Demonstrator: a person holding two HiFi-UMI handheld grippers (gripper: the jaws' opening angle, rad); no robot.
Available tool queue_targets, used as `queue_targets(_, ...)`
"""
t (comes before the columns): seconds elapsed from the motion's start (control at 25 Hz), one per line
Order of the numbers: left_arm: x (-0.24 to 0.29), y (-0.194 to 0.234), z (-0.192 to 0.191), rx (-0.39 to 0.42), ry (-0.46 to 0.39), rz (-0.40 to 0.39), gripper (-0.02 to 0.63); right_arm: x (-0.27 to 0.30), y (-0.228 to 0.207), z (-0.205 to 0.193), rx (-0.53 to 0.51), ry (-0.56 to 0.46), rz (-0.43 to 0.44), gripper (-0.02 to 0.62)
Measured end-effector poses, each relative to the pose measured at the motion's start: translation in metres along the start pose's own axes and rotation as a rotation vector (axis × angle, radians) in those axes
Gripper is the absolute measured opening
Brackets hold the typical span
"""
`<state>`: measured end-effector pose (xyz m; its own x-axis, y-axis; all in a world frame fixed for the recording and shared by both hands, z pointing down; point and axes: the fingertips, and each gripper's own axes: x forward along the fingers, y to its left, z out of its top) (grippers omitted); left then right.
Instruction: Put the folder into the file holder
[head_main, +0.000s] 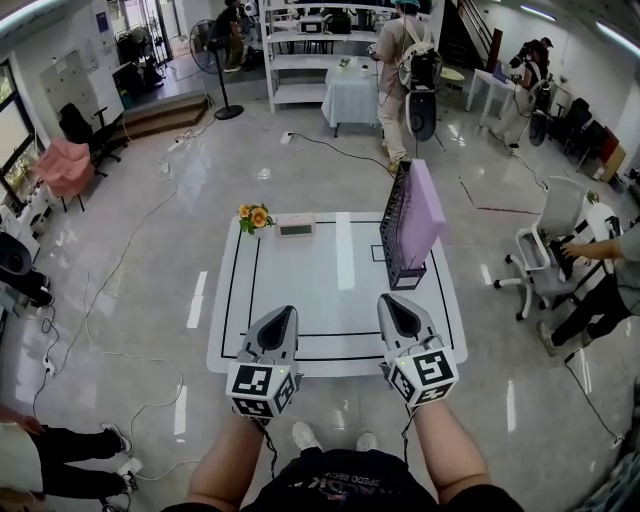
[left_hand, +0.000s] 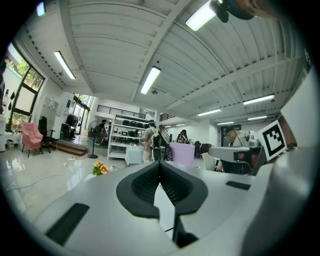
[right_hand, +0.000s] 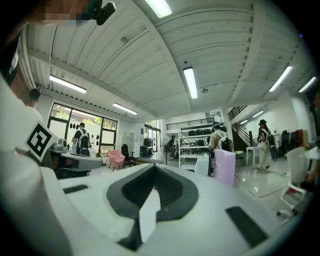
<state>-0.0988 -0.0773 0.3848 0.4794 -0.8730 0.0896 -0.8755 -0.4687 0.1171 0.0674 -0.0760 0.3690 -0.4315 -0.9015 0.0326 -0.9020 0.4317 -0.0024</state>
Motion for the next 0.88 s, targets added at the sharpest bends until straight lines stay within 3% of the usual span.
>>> queue_targets(0.4, -0.007, -0.066, -0.021, 0.006, 0.038, 0.054, 0.005, -0.043, -0.031, -0.015, 0.046, 0.008, 0.076, 0.002)
queue_targets(0.88, -0.016, -0.104, -0.032, 0.005, 0.019, 0.097, 0.005, -0.069, -0.04, -0.025, 0.049, 0.007, 0.146, 0.0)
